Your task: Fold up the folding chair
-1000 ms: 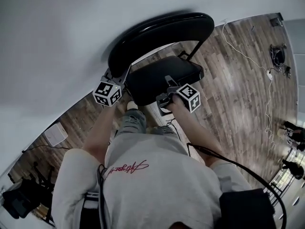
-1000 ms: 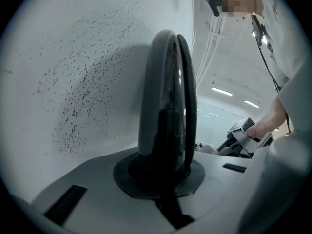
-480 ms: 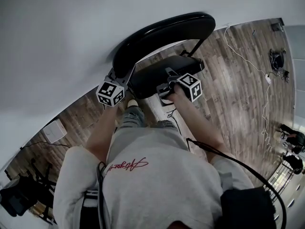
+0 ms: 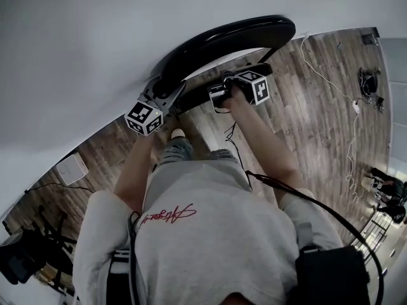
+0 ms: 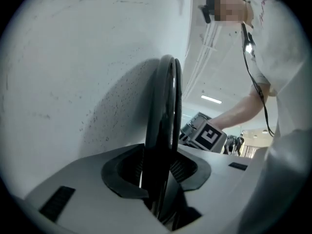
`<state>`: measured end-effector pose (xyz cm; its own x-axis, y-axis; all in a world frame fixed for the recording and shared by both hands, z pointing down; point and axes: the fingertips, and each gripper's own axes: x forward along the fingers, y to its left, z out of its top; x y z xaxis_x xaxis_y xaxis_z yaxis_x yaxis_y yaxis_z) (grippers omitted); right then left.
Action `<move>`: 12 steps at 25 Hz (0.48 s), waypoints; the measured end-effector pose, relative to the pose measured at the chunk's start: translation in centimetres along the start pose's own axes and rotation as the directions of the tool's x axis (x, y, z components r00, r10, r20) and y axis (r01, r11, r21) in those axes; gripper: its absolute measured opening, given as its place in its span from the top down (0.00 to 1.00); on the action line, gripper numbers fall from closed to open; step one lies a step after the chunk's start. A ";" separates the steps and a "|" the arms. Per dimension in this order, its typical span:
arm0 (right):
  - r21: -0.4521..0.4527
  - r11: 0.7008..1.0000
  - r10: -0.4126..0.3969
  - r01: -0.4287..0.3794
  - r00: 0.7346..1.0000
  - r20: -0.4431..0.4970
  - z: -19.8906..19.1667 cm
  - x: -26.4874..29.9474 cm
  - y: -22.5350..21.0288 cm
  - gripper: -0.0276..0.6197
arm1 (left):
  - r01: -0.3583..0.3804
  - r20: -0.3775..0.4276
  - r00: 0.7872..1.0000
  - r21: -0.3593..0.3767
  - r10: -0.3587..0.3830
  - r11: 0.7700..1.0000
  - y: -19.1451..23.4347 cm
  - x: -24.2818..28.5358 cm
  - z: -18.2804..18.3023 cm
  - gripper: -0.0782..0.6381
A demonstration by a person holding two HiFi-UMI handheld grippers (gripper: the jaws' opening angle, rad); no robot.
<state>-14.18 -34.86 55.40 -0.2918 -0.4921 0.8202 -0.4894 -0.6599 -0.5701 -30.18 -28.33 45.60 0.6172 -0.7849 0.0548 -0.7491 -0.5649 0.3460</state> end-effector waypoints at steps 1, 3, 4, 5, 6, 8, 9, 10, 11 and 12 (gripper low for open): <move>-0.001 1.000 -0.020 0.020 1.000 0.004 0.2 0.5 0.5 0.74 | -0.007 -0.031 0.999 0.034 0.008 0.999 0.1 -0.1 -0.1 0.71; -0.008 0.999 -0.052 0.052 0.999 0.012 0.4 1.1 1.3 0.74 | -0.008 -0.085 0.996 0.098 0.016 0.995 0.0 -0.6 -0.3 0.71; -0.012 0.998 -0.062 0.062 0.998 0.015 0.4 1.3 1.4 0.74 | -0.007 -0.097 0.995 0.122 0.019 0.993 -0.1 -1.2 -0.2 0.71; -0.015 0.998 -0.068 0.069 0.998 0.018 0.3 1.4 1.5 0.74 | -0.011 -0.099 0.995 0.137 0.025 0.991 -0.1 -1.8 -0.1 0.71; -0.016 0.997 -0.072 0.073 0.997 0.021 0.3 1.5 1.4 0.74 | -0.020 -0.094 0.995 0.142 0.033 0.990 -0.1 -2.4 0.1 0.71; -0.014 0.997 -0.076 0.077 0.997 0.026 0.3 1.5 1.4 0.74 | -0.053 -0.067 0.996 0.133 0.062 0.990 -0.1 -3.5 0.5 0.71; -0.017 0.996 -0.083 0.084 0.996 0.029 0.3 1.5 1.4 0.74 | -0.072 -0.051 0.996 0.128 0.079 0.989 0.0 -3.9 0.8 0.71; -0.025 0.995 -0.096 0.096 0.995 0.032 0.3 1.6 1.5 0.74 | -0.091 -0.037 0.995 0.125 0.096 0.988 0.0 -4.3 1.0 0.71; -0.034 0.993 -0.112 0.113 0.993 0.029 0.3 1.7 1.6 0.74 | -0.106 -0.029 0.993 0.124 0.111 0.987 -0.1 -4.5 1.2 0.71; -0.042 0.991 -0.127 0.128 0.992 0.017 0.0 1.9 1.8 0.74 | -0.120 -0.023 0.992 0.123 0.124 0.985 -0.1 -4.7 1.4 0.71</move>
<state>-15.57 -36.96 55.94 -0.2130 -0.4140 0.8850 -0.5569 -0.6928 -0.4581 -33.30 -24.90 44.03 0.5249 -0.8428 0.1192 -0.8418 -0.4933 0.2190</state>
